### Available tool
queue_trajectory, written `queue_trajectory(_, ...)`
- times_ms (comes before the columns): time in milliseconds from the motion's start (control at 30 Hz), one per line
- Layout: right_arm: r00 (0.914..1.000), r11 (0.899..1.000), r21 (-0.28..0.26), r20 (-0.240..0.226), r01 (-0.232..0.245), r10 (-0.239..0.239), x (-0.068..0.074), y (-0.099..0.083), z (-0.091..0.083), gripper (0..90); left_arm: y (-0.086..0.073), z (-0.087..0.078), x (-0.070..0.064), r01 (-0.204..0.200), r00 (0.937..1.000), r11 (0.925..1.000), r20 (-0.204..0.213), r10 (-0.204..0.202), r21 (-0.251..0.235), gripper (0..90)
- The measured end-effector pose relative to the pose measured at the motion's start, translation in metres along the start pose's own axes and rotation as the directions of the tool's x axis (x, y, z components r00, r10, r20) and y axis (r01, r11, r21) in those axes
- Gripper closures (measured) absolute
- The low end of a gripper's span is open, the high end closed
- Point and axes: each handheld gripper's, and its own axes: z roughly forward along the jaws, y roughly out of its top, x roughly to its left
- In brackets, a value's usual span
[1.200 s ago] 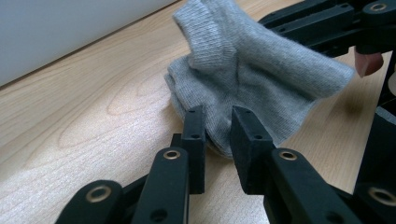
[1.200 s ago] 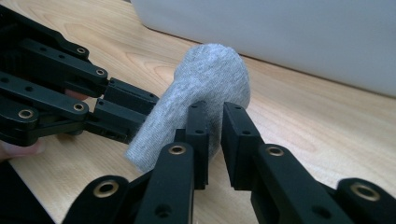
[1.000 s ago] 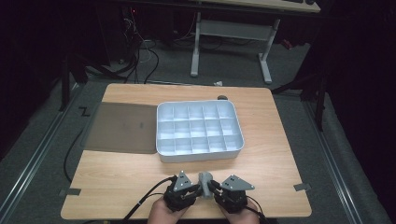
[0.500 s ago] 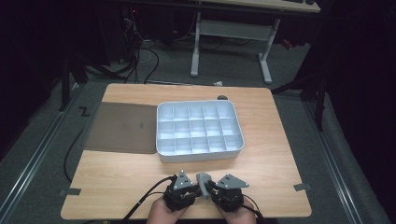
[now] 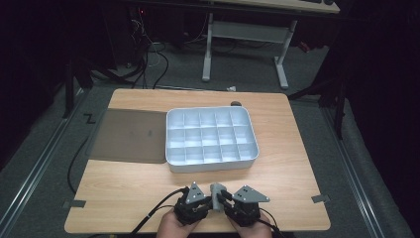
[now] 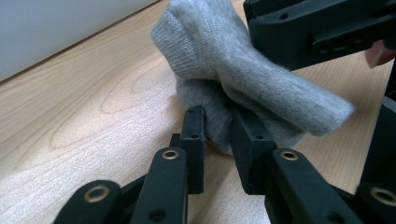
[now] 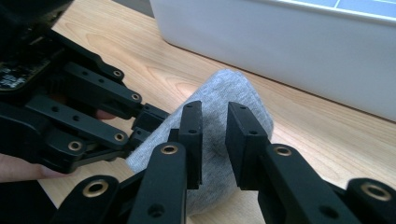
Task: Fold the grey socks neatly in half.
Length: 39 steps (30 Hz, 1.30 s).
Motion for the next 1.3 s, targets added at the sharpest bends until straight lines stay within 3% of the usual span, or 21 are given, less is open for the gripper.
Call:
queue_trajectory(367,0.9997,0.998,-0.065,-0.012,-0.020,0.019,0.002,0.001,-0.007,77.7,0.000,0.001,-0.002,-0.010,0.9999,0.9999,-0.005,0.010,0.003,75.1)
queue_trajectory(533,0.9998,1.000,0.003,-0.015,-0.015,0.015,0.001,-0.004,0.006,81.2,0.000,0.001,-0.003,-0.016,0.9999,0.9999,-0.002,0.016,0.002,74.9)
queue_trajectory(800,0.9995,0.998,0.052,-0.019,-0.025,0.026,-0.006,-0.011,0.013,81.5,-0.001,-0.004,0.001,-0.005,0.9999,1.0000,0.010,0.005,0.006,73.4)
queue_trajectory(867,0.9994,0.998,0.051,-0.021,-0.025,0.026,-0.007,-0.011,0.014,81.5,-0.001,-0.010,0.004,0.007,1.0000,0.9998,-0.001,-0.007,-0.017,73.4)
queue_trajectory(933,0.9992,0.998,0.054,-0.027,-0.030,0.031,-0.007,-0.012,0.014,81.5,0.001,-0.019,0.007,0.048,0.9987,0.9964,0.017,-0.047,-0.069,73.5)
queue_trajectory(1033,0.9978,0.998,0.050,-0.044,-0.048,0.050,-0.009,-0.013,0.017,81.6,0.007,-0.021,0.001,0.051,0.9981,0.9933,0.040,-0.048,-0.104,71.4)
queue_trajectory(1133,0.9947,0.996,0.046,-0.067,-0.075,0.078,-0.013,-0.014,0.017,81.7,0.007,-0.015,-0.003,0.061,0.9975,0.9934,0.042,-0.057,-0.097,66.2)
queue_trajectory(1300,0.9940,0.996,0.041,-0.067,-0.084,0.086,-0.015,-0.015,0.016,82.0,0.003,-0.009,-0.002,0.071,0.9967,0.9948,0.044,-0.068,-0.073,67.2)
